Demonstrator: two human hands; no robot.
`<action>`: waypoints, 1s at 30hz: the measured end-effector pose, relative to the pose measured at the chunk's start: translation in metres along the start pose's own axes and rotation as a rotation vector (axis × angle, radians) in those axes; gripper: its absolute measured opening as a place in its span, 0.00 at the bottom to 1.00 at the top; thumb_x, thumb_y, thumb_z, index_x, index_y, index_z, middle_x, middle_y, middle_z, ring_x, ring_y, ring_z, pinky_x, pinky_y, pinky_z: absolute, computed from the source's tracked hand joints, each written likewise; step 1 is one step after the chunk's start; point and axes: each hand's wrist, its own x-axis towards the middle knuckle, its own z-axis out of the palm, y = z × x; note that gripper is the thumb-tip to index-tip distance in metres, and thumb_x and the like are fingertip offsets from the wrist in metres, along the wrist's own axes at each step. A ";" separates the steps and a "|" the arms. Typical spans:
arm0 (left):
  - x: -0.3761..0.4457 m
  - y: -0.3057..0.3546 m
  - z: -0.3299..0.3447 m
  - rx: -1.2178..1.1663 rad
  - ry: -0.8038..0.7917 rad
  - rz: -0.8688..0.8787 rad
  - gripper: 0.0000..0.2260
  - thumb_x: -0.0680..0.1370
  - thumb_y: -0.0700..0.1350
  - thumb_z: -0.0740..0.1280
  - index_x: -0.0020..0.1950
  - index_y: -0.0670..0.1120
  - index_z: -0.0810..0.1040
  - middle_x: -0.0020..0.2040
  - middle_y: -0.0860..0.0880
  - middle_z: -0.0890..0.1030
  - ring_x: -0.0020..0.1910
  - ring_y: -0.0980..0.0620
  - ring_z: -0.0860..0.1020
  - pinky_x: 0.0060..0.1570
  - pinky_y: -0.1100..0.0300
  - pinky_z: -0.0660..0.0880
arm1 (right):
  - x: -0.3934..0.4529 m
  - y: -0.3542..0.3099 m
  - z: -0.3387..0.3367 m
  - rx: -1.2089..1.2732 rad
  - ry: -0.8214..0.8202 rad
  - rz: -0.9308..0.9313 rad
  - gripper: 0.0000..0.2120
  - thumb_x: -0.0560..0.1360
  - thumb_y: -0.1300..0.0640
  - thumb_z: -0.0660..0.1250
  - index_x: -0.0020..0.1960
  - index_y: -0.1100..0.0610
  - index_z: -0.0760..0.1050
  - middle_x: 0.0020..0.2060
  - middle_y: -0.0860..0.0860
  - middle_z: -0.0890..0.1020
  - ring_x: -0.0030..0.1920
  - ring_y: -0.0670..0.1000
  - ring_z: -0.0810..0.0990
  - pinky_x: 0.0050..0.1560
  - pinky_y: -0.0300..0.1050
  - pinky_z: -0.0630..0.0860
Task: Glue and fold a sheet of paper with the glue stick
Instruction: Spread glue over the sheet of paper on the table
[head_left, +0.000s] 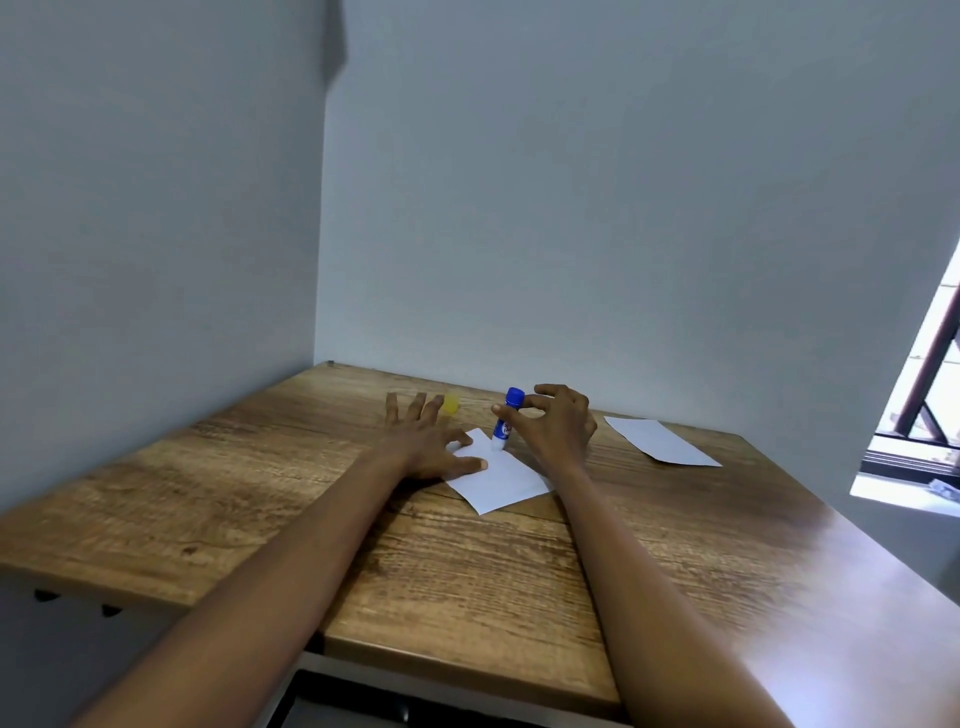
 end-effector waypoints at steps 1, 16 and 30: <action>0.000 0.000 0.000 0.007 0.002 -0.018 0.30 0.72 0.72 0.52 0.72 0.63 0.60 0.78 0.45 0.39 0.76 0.44 0.35 0.66 0.36 0.28 | 0.000 0.000 0.000 0.009 -0.002 0.003 0.21 0.65 0.40 0.74 0.50 0.55 0.82 0.60 0.49 0.77 0.66 0.51 0.67 0.66 0.56 0.60; 0.005 -0.014 0.004 0.105 0.058 -0.222 0.33 0.71 0.73 0.49 0.73 0.59 0.61 0.78 0.41 0.46 0.76 0.40 0.40 0.62 0.33 0.26 | -0.003 0.001 -0.005 0.036 0.012 0.020 0.17 0.65 0.41 0.74 0.45 0.53 0.82 0.56 0.48 0.78 0.62 0.50 0.70 0.64 0.55 0.63; 0.003 -0.016 0.004 0.070 0.087 -0.249 0.33 0.72 0.72 0.50 0.72 0.57 0.63 0.78 0.40 0.50 0.77 0.41 0.43 0.64 0.33 0.28 | -0.002 0.002 -0.008 0.065 0.051 0.067 0.14 0.65 0.46 0.74 0.44 0.54 0.79 0.53 0.50 0.80 0.60 0.53 0.72 0.62 0.57 0.67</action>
